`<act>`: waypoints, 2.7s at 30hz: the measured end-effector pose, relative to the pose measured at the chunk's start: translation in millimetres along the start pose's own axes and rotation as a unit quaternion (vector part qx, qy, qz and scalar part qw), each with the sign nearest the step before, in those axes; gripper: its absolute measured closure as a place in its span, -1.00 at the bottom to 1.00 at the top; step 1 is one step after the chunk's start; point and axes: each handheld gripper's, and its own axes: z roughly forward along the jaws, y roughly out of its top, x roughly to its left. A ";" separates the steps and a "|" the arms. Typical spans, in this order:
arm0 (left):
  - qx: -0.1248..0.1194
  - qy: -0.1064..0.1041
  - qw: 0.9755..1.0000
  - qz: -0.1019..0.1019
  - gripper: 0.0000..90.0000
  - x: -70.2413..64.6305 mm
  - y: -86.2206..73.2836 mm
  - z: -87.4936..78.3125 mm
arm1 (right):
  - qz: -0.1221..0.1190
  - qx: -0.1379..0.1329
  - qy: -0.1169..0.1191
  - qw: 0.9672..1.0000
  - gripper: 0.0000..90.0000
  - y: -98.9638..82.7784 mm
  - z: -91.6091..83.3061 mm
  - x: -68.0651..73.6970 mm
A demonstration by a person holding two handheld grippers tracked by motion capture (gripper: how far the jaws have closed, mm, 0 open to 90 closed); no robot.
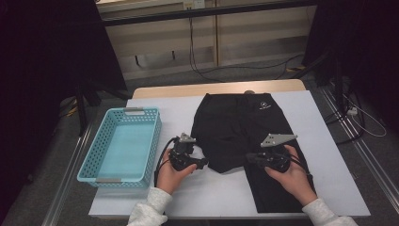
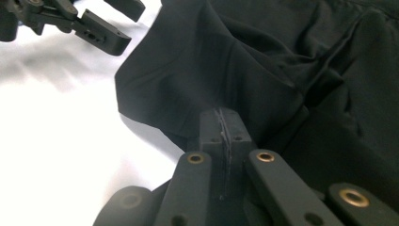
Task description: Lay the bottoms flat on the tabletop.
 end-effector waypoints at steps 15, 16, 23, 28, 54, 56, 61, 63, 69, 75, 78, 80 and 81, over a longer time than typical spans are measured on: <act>-0.001 -0.017 1.000 0.024 0.07 -13.8 12.1 23.5 | -0.008 0.019 -0.006 1.000 1.00 -5.9 1.2 2.1; 0.001 -0.021 1.000 0.023 0.20 -14.8 14.1 24.6 | -0.009 0.023 -0.008 1.000 1.00 -6.4 1.6 3.0; 0.013 -0.056 0.998 -0.011 0.84 -15.3 21.8 28.2 | -0.017 0.025 -0.010 0.999 1.00 -7.9 0.8 6.6; -0.007 -0.069 0.997 -0.025 0.97 -9.4 26.9 8.6 | -0.017 0.024 -0.007 1.000 1.00 -8.7 0.4 6.9; -0.003 -0.022 0.998 -0.057 -0.10 24.4 19.3 0.1 | -0.028 0.014 -0.037 0.999 0.60 -0.9 16.2 12.2; 0.000 -0.021 0.999 -0.049 -0.20 21.8 16.2 -6.1 | -0.034 0.013 -0.037 0.999 0.55 -0.1 14.1 14.3; 0.017 -0.017 0.999 -0.038 -0.28 13.3 5.7 -11.2 | -0.024 0.003 -0.037 0.999 0.37 0.0 8.3 12.5; 0.020 -0.009 0.999 -0.034 -0.27 9.8 2.4 -11.8 | -0.019 0.003 -0.036 0.999 0.30 -2.1 7.4 11.2; 0.038 0.011 0.999 -0.005 -0.06 -8.4 -3.0 -1.5 | -0.020 -0.006 -0.030 0.999 0.00 -4.8 4.5 10.7; 0.045 0.030 0.999 -0.002 0.46 -17.7 -3.9 -2.4 | -0.027 -0.021 -0.021 0.999 -0.03 -3.9 -1.3 11.3; 0.051 0.011 0.998 -0.026 0.77 -15.4 -4.5 -4.0 | -0.027 -0.021 -0.019 0.999 -0.04 -3.1 -0.7 11.1; 0.055 -0.010 0.998 -0.030 0.97 -14.3 -5.6 -4.5 | -0.026 -0.017 -0.018 0.999 -0.04 -3.7 1.4 10.4; 0.056 -0.010 0.998 -0.028 0.97 -14.9 -5.6 -4.8 | -0.025 -0.015 -0.016 0.999 -0.04 -4.0 2.4 10.2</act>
